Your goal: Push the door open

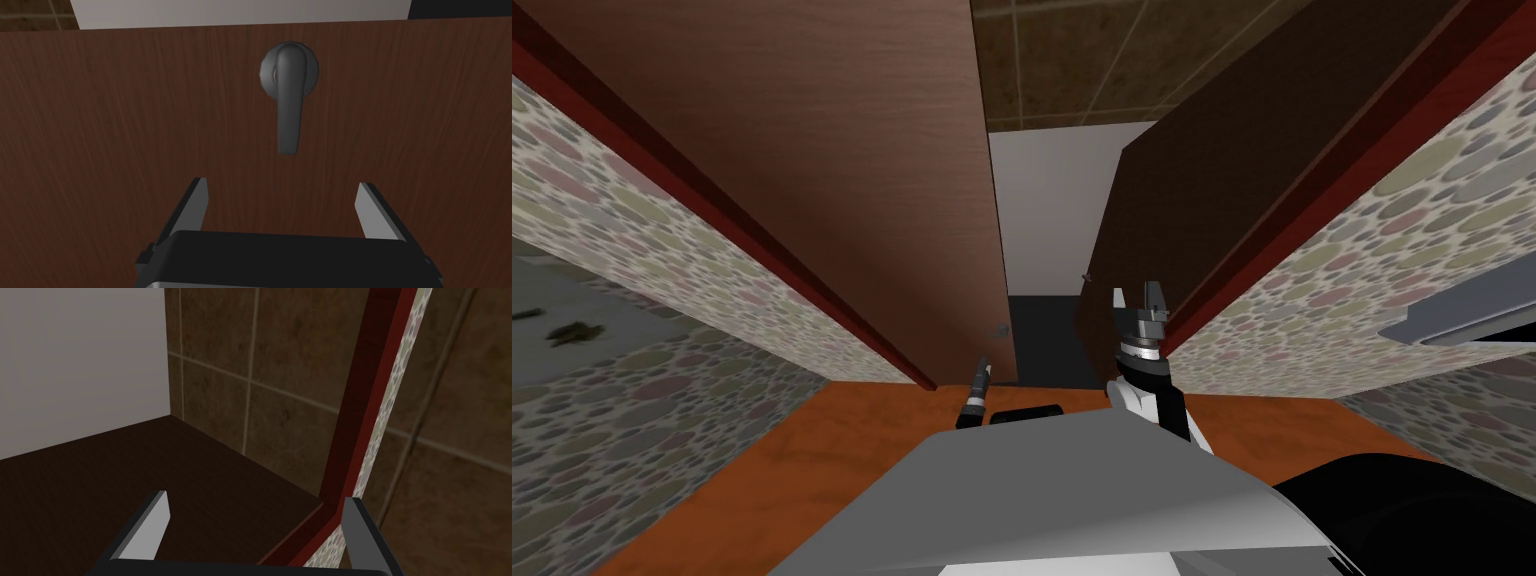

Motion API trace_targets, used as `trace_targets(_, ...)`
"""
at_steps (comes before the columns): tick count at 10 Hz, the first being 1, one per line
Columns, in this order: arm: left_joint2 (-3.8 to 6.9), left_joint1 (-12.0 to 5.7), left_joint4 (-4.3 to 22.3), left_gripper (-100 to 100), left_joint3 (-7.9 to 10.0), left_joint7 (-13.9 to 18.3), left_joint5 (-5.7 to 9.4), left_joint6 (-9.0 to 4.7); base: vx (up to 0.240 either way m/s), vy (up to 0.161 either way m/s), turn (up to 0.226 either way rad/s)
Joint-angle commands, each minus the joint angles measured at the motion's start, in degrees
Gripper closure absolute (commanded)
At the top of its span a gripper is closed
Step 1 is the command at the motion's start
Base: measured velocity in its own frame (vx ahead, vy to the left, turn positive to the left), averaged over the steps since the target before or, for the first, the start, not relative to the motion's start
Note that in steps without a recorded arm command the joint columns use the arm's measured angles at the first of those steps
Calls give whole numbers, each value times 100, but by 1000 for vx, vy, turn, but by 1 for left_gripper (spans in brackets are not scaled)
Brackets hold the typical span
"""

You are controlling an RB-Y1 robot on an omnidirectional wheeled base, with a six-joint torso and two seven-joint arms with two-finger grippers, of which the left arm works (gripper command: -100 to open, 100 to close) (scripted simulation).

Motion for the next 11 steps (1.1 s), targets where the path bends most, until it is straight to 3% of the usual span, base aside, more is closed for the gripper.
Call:
trace_targets(1, 14, -50, 49, -100, 25, -12, 11, 6, 205, -37, -22)
trace_targets(4, -17, -168, 174, -100, 79, -32, 36, 6, 199, -30, -18)
trace_targets(7, -132, -291, 305, -100, 136, -53, 62, 7, 207, -10, -23)
trace_targets(8, -99, -276, 299, -100, 128, -44, 59, -5, 93, -5, -2)
trace_targets(9, -99, -276, 299, 100, 128, -44, 59, -5, -13, 1, 5)
trace_targets(11, -99, -276, 299, 100, 128, -44, 59, -5, -30, 3, -4)
